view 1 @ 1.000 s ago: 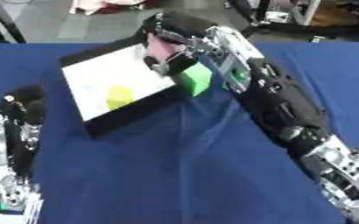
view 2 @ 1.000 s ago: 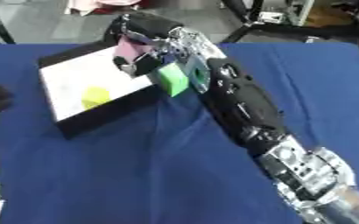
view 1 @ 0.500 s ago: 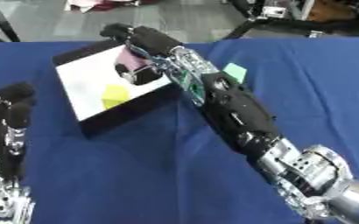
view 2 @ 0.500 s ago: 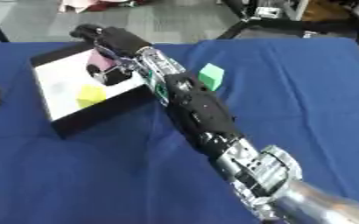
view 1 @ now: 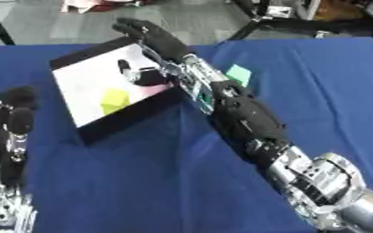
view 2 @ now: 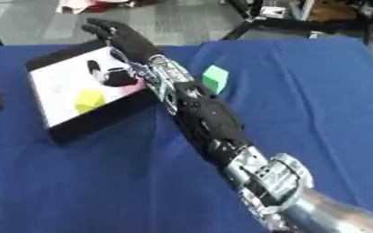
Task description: Pick up objects on the table and place them in the box.
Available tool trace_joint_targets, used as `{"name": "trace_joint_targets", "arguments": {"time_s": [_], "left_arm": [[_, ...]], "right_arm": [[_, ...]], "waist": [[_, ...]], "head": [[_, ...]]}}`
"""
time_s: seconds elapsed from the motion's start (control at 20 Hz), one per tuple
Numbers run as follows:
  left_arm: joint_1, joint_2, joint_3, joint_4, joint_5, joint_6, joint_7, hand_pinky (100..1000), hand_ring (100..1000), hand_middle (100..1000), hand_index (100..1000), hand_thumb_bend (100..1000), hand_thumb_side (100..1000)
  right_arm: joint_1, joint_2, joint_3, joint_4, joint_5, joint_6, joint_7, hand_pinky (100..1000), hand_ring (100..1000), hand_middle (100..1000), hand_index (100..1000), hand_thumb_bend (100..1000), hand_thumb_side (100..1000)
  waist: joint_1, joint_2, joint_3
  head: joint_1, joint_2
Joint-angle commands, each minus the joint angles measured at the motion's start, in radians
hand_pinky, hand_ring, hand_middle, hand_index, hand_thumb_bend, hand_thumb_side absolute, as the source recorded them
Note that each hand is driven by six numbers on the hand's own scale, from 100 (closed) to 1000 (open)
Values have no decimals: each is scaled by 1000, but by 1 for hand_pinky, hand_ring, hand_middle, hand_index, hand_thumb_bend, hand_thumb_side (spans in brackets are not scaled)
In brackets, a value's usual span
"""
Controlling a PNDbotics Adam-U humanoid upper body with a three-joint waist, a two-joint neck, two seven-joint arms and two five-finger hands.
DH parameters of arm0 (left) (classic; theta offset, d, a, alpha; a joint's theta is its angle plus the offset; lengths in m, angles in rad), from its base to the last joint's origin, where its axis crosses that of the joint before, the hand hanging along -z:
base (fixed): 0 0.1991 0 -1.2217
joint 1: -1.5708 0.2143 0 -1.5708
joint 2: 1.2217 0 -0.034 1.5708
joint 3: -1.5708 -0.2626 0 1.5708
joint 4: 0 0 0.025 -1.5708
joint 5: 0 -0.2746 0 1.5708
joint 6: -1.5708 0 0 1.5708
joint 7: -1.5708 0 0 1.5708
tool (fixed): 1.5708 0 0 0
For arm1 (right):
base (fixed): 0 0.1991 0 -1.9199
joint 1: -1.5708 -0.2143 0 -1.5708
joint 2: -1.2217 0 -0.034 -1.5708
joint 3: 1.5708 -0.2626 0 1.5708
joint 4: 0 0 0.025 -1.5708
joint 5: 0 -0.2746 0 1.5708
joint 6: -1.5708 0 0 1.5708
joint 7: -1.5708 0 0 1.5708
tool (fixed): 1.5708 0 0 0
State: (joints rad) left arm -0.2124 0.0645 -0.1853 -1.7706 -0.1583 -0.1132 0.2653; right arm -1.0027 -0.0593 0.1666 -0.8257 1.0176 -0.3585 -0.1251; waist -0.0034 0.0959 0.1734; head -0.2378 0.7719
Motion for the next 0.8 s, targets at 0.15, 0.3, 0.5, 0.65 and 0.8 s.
{"name": "trace_joint_targets", "arguments": {"time_s": [0.15,0.3,0.5,0.65,0.8], "left_arm": [[6,23,14,-15,0,1,10,748,725,604,694,830,779],[15,31,19,-12,-4,0,16,748,725,604,694,830,780],[26,39,27,-8,-9,0,24,748,726,604,694,831,779],[30,42,29,-7,-11,0,27,748,727,604,694,832,779],[29,42,29,-7,-13,0,28,748,728,604,694,832,780]], "right_arm": [[-11,-73,1,-85,-142,37,56,986,999,1000,1000,100,537],[10,-130,6,-129,-264,52,160,971,994,1000,1000,100,538],[52,-212,3,-151,-394,106,349,952,985,1000,1000,100,602],[70,-240,-6,-132,-399,151,433,968,997,1000,1000,100,676],[75,-239,-13,-94,-356,176,474,976,1000,1000,1000,100,798]], "waist": [[-1,-12,-26],[-10,-18,-47],[-19,-25,-73],[-21,-26,-81],[-19,-26,-81]], "head": [[18,-2],[35,-2],[52,-2],[59,-2],[60,-2]]}}
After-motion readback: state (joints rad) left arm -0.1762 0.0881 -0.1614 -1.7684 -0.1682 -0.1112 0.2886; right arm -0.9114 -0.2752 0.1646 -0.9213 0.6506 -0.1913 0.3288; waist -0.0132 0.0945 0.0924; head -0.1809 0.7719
